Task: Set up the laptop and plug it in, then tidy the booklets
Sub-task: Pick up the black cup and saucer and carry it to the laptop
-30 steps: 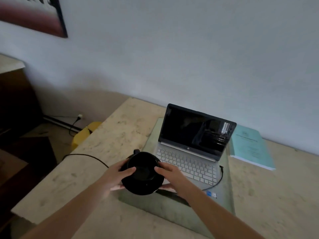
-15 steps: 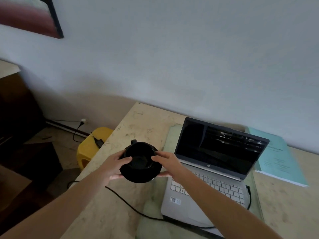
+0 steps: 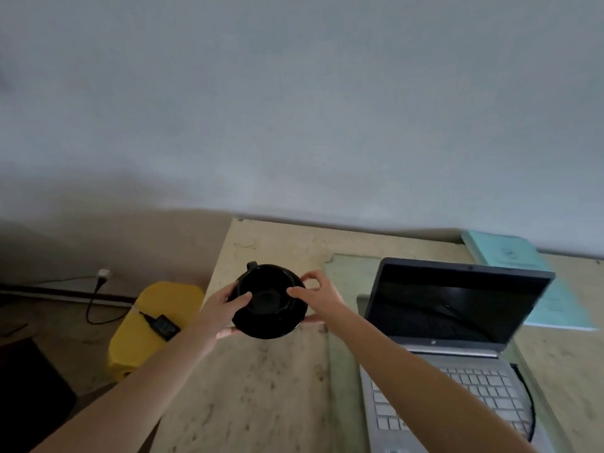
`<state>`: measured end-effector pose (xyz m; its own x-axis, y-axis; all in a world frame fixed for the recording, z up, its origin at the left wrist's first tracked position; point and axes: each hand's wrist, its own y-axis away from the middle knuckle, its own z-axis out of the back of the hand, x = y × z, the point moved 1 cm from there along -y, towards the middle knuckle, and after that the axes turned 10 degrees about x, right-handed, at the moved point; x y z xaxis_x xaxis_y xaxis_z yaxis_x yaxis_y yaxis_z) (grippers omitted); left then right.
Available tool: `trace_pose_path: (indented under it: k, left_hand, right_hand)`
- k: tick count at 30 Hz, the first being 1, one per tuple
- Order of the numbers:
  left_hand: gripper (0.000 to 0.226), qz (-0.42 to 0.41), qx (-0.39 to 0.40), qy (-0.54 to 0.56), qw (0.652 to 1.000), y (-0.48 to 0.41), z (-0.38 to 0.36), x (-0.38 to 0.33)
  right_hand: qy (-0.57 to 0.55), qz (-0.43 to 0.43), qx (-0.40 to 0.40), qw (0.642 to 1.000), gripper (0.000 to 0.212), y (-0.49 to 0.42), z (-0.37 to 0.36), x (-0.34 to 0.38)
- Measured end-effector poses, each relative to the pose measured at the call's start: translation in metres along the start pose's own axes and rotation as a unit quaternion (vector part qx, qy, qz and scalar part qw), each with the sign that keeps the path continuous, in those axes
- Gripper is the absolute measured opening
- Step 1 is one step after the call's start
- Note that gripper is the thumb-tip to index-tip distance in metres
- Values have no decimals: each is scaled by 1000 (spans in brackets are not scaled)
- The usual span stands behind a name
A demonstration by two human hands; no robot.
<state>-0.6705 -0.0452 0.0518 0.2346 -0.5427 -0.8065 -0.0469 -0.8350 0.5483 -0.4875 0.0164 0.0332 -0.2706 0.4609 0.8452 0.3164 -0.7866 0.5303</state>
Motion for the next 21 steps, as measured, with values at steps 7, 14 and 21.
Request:
trace_pose_path:
  k: [7, 14, 21]
  left_hand:
    - [61, -23, -65, 6, 998, -93, 42, -35]
    - [45, -33, -75, -29, 996, -171, 73, -61]
    - [55, -47, -69, -90, 993, -217, 94, -83]
  right_hand:
    - [-23, -6, -55, 998, 37, -87, -10, 30]
    - [-43, 4, -53, 998, 36, -164, -16, 52]
    - [-44, 16, -40, 998, 34, -211, -11, 71]
